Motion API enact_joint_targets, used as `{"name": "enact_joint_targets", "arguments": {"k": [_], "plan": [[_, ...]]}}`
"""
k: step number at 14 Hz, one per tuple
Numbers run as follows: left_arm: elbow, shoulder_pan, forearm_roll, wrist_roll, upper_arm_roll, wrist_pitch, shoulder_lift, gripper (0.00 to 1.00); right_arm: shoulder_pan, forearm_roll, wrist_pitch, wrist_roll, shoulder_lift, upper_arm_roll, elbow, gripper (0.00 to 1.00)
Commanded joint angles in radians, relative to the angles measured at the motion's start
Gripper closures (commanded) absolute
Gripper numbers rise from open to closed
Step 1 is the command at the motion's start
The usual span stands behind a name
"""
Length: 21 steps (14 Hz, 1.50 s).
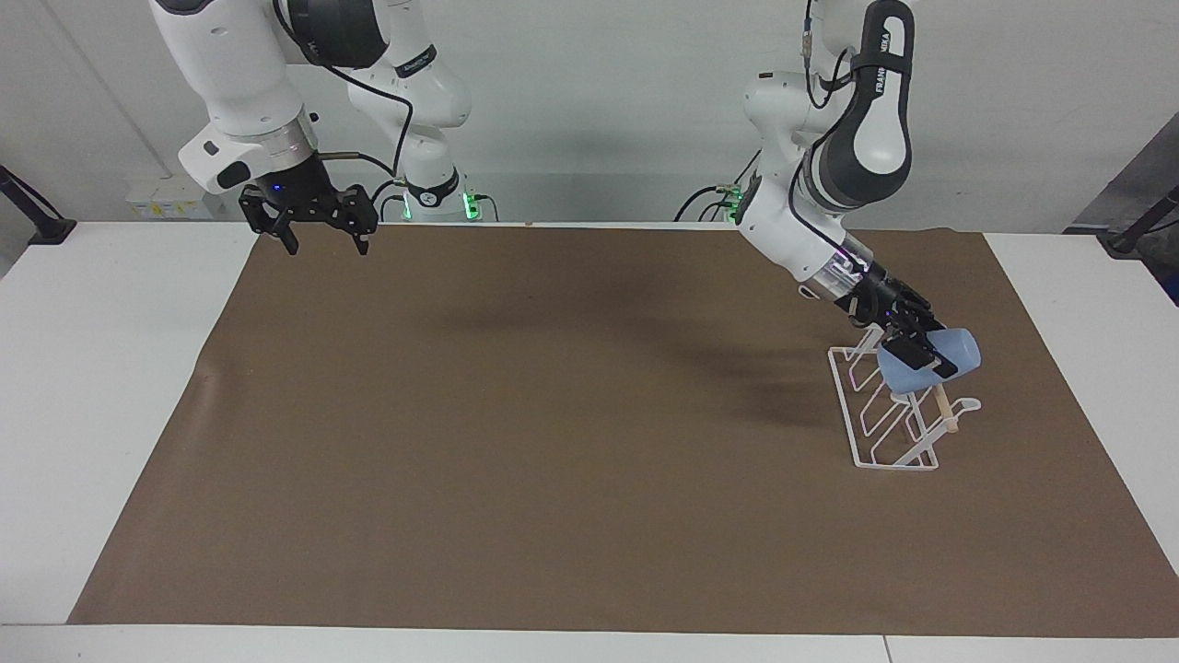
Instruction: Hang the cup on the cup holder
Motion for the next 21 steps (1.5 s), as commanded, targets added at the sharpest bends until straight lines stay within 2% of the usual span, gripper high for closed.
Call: {"name": "enact_joint_targets", "arguments": {"k": [1,4,6,16,17,18,21], "plan": [[-0.031,0.029,0.051,-0.028,-0.002,0.059,-0.009,1.0,-0.013,0.001,-0.02,-0.015,-0.014,0.002,-0.001,0.0],[-0.031,0.075,0.091,-0.03,0.0,0.133,-0.003,1.0,-0.014,0.001,-0.021,-0.017,-0.023,-0.003,-0.01,0.0],[-0.031,0.074,0.093,-0.032,0.0,0.134,0.003,1.0,-0.014,0.001,-0.061,-0.014,-0.028,-0.006,-0.013,0.0],[-0.029,0.063,0.091,-0.041,-0.003,0.119,0.011,1.0,-0.013,0.001,-0.067,-0.017,-0.034,-0.006,-0.018,0.0],[-0.029,0.063,0.091,-0.039,-0.003,0.121,0.011,0.33,-0.013,0.001,-0.066,-0.017,-0.034,-0.006,-0.018,0.0],[-0.029,0.063,0.091,-0.035,-0.003,0.121,0.009,0.0,-0.013,0.001,-0.066,-0.017,-0.034,-0.006,-0.018,0.0],[-0.029,0.061,0.09,-0.035,-0.003,0.115,0.009,0.0,-0.013,0.001,-0.063,-0.017,-0.034,-0.006,-0.018,0.0]]}}
